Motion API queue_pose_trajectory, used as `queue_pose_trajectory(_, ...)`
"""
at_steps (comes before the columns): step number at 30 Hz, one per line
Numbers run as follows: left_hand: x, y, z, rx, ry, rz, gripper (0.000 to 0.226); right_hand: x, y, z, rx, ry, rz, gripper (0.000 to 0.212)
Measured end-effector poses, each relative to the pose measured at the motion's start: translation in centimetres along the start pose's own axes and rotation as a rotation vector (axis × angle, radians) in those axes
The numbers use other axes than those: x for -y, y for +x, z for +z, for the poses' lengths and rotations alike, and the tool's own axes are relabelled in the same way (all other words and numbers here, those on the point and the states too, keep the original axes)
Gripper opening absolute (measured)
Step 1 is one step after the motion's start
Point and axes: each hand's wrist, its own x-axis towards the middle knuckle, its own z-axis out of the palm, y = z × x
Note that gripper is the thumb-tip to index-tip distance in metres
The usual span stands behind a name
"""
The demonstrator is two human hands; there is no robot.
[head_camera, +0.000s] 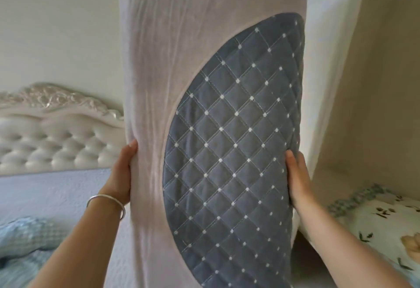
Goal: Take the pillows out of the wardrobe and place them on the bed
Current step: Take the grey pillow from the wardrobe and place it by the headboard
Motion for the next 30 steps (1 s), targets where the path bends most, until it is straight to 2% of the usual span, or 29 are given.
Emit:
queue_pose_trajectory(6, 0.6, 1.0, -6.7, -0.137, 0.093, -0.06, 0.043, -2.8, 1.2, 9.5, 0.185, 0.027, 0.068, 0.054)
queue_pose_trajectory(13, 3.8, 5.5, -9.6, -0.26, 0.071, -0.092, 0.049, -7.2, 6.6, 17.5, 0.333, 0.02, 0.116, 0.058)
queue_pose_trajectory(16, 5.2, 9.2, -10.1, -0.302, 0.066, -0.09, 0.05, -9.0, 10.5, 20.8, 0.397, 0.037, 0.102, 0.053)
queue_pose_trajectory(21, 7.1, 17.9, -10.5, -0.368, 0.054, -0.045, 0.053, -11.7, 19.4, 27.6, 0.496, 0.07, 0.067, 0.058)
queue_pose_trajectory(30, 9.1, 32.0, -12.9, -0.536, 0.067, -0.026, 0.05, -17.2, 30.9, 42.1, 0.637, 0.125, 0.176, 0.058)
